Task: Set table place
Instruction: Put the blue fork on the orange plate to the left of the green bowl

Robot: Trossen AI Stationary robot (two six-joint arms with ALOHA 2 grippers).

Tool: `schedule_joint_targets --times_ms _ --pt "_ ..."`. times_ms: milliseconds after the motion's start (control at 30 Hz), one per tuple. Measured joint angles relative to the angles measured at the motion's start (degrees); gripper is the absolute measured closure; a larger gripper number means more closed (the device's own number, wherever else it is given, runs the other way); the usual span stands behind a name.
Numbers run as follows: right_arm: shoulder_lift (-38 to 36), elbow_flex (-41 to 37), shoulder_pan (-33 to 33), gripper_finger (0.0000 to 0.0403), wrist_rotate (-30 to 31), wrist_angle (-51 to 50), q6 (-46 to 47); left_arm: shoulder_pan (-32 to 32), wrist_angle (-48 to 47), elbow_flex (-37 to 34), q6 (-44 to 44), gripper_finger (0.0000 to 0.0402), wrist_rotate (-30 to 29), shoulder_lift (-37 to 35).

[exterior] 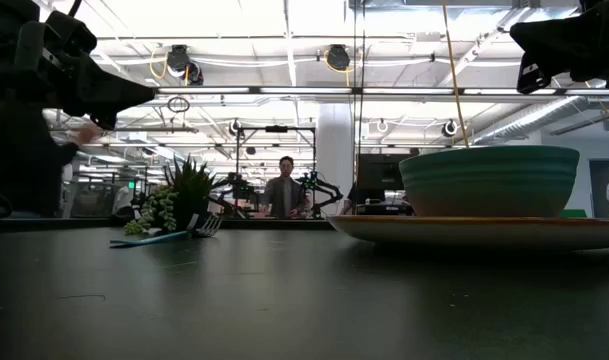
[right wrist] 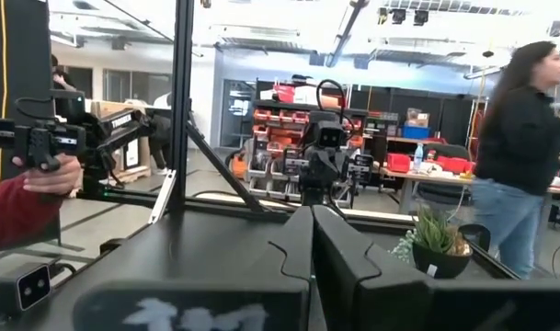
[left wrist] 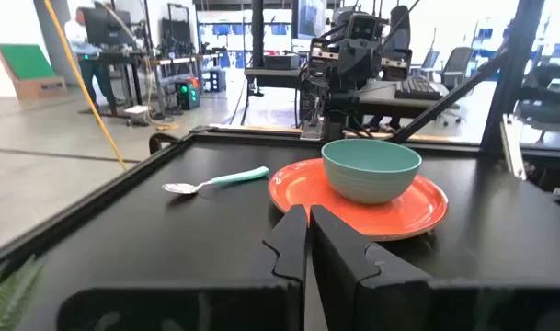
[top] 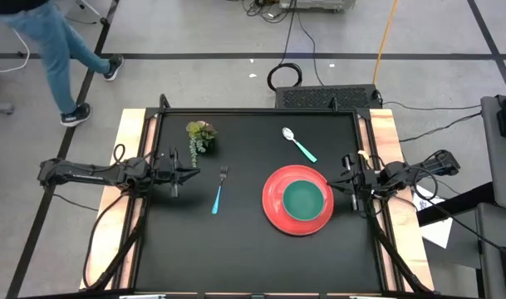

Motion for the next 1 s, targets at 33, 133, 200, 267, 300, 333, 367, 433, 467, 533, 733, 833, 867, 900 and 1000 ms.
schedule_joint_targets --times_ms 33,133,200,267,300,333,367,433,467,533,733,833,867,900,1000 --pt "0.0 0.0 0.0 0.0403 0.0 -0.5 0.0 0.0 0.0 0.0 -0.6 0.0378 0.2 0.0" --pt "0.0 0.0 0.0 0.0403 -0.1 -1.7 0.0 0.0 0.1 0.0 0.6 0.0378 2.4 0.0" --pt "0.0 0.0 0.0 0.0403 -0.2 -2.6 0.0 0.0 0.7 0.0 1.3 0.0378 2.8 0.0" --pt "0.0 0.0 0.0 0.0403 -0.2 -2.7 0.0 0.1 3.3 0.0 0.7 0.0378 1.9 0.0" --pt "0.0 0.0 0.0 0.0403 -0.2 -2.6 -0.4 0.1 5.3 0.0 -0.4 0.0378 1.2 0.0" --pt "0.0 0.0 0.0 0.0403 -0.2 -2.5 -0.9 0.1 7.7 0.0 -2.0 0.0378 0.7 0.0" --pt "0.0 0.0 0.0 0.0403 -0.2 -2.4 -1.3 0.1 10.1 0.0 -3.6 0.0378 0.5 0.0" --pt "0.0 0.0 0.0 0.0403 -0.2 -2.4 -1.9 0.1 13.5 0.1 -5.9 0.0378 0.9 0.0" --pt "0.0 0.0 0.0 0.0403 -0.2 -2.3 -2.1 0.1 13.6 0.3 -6.4 0.0378 1.3 0.0" --pt "0.0 -0.1 0.0 0.0403 -0.2 -2.3 -2.4 0.0 13.0 0.8 -7.4 0.0378 1.4 0.0" --pt "0.0 -0.1 0.0 0.0403 -0.2 -2.3 -2.6 0.1 10.5 4.4 -9.9 0.0378 1.4 5.0" --pt "0.0 -0.1 0.0 0.0403 -0.2 -2.3 -2.8 0.1 6.8 7.3 -10.0 0.0378 1.4 8.7" --pt "0.0 -0.1 0.0 0.0403 -0.2 -2.3 -2.9 0.1 4.5 8.4 -10.4 0.0378 1.4 10.2" --pt "0.0 -0.1 0.0 0.0403 -0.2 -2.3 -3.0 0.1 1.6 9.6 -10.9 0.0378 1.4 11.7" --pt "0.0 -0.1 0.0 0.0403 -0.2 -2.3 -3.0 0.1 -6.8 14.1 -12.2 0.0378 1.4 16.5"
